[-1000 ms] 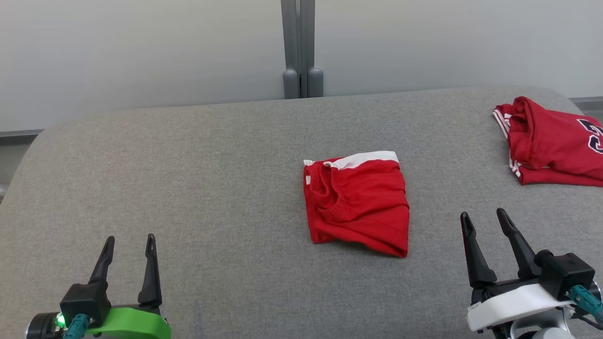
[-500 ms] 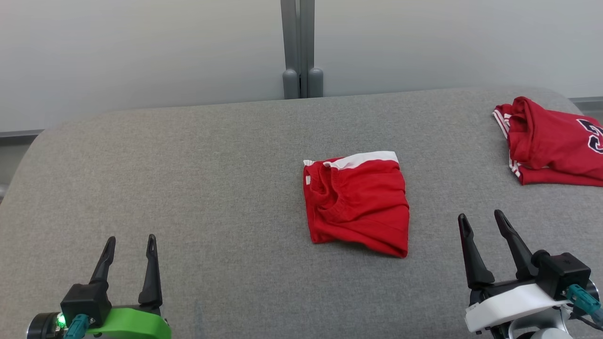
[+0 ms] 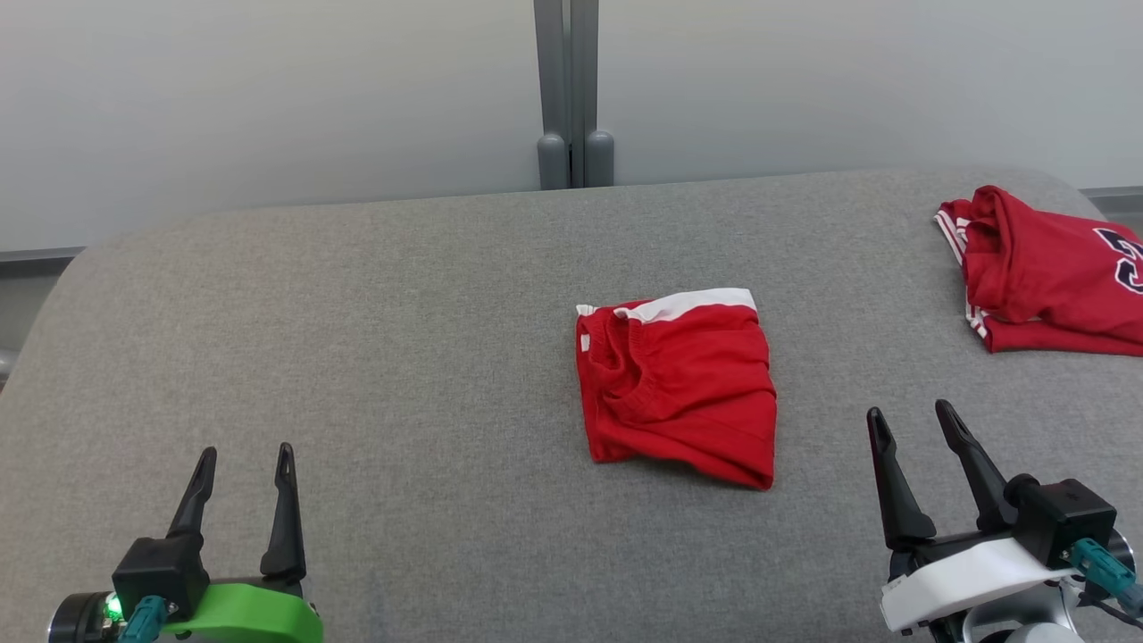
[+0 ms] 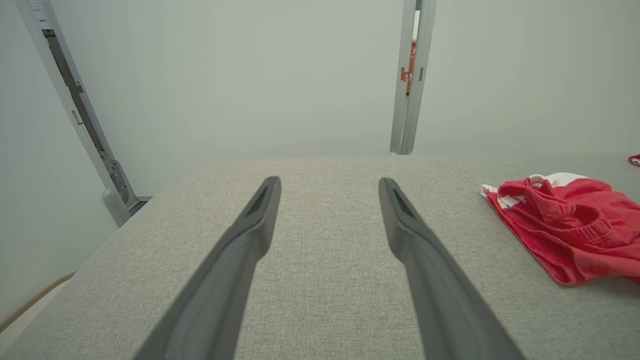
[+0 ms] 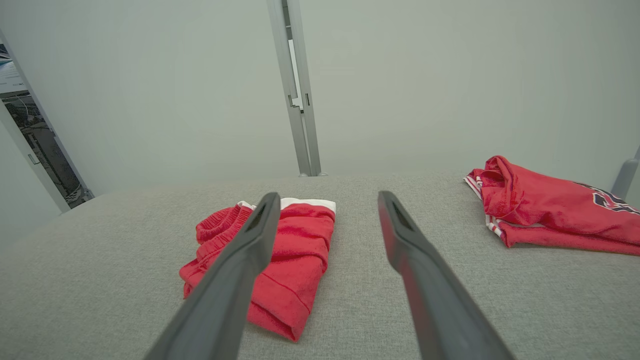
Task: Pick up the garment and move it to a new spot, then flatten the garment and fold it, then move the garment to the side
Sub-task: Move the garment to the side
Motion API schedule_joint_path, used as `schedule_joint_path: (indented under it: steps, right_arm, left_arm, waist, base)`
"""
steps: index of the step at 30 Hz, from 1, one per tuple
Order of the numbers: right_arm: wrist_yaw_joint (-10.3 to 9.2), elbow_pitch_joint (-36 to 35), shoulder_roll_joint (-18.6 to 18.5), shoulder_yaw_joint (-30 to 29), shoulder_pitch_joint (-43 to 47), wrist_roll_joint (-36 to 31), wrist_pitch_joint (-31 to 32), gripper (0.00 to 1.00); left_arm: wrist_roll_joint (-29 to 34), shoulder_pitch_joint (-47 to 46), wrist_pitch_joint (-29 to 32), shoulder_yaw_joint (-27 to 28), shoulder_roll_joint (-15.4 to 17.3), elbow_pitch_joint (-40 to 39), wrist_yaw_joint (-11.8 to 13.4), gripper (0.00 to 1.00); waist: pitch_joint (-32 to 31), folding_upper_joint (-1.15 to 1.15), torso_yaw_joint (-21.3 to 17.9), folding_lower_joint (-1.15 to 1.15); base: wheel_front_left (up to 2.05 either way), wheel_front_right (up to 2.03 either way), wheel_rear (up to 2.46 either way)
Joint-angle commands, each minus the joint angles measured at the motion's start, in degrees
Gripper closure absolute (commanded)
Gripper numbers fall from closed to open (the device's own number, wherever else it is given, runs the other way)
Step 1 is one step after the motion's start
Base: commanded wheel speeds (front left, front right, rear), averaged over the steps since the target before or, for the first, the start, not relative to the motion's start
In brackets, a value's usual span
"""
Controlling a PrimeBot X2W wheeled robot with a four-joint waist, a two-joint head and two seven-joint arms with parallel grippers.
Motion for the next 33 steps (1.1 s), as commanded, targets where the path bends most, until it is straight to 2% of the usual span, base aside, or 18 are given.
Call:
schedule_joint_path:
  steps: [1,12,18,26,33]
  right_arm:
    - [-0.04,0.0,0.0,0.0,0.5,-0.4,0.2,0.00]
    - [-0.04,0.5,-0.2,0.1,-0.1,-0.2,0.0,0.00]
    - [-0.04,2.3,-1.1,0.6,-3.6,-0.2,0.0,0.00]
    - [-0.04,7.0,-3.5,2.9,-15.4,-2.4,3.6,0.00]
    - [-0.04,14.4,-3.5,2.8,-25.3,-4.4,8.2,0.00]
  left_arm:
    - [0.0,0.7,-0.3,0.0,0.5,-0.3,0.3,0.00]
    - [-0.5,0.5,-0.2,-0.2,0.8,-0.5,0.6,0.00]
    - [-0.4,-0.5,-0.2,-0.7,0.7,-0.5,0.5,0.00]
    - [0.2,-3.0,0.0,-2.1,0.3,-0.3,-0.2,0.00]
    - [0.5,-5.1,-0.3,-2.7,-0.3,-0.1,-0.4,0.00]
  waist:
    - [0.0,0.00,-0.1,0.00]
    - [0.3,0.00,-0.2,0.00]
    - [1.1,0.00,0.5,0.00]
    - [4.3,0.00,3.3,0.00]
    - [8.0,0.00,5.7,0.00]
  base:
    - [0.00,0.00,0.00]
    - [0.00,0.00,0.00]
    - [0.00,0.00,0.00]
    - [0.00,0.00,0.00]
    - [0.00,0.00,0.00]
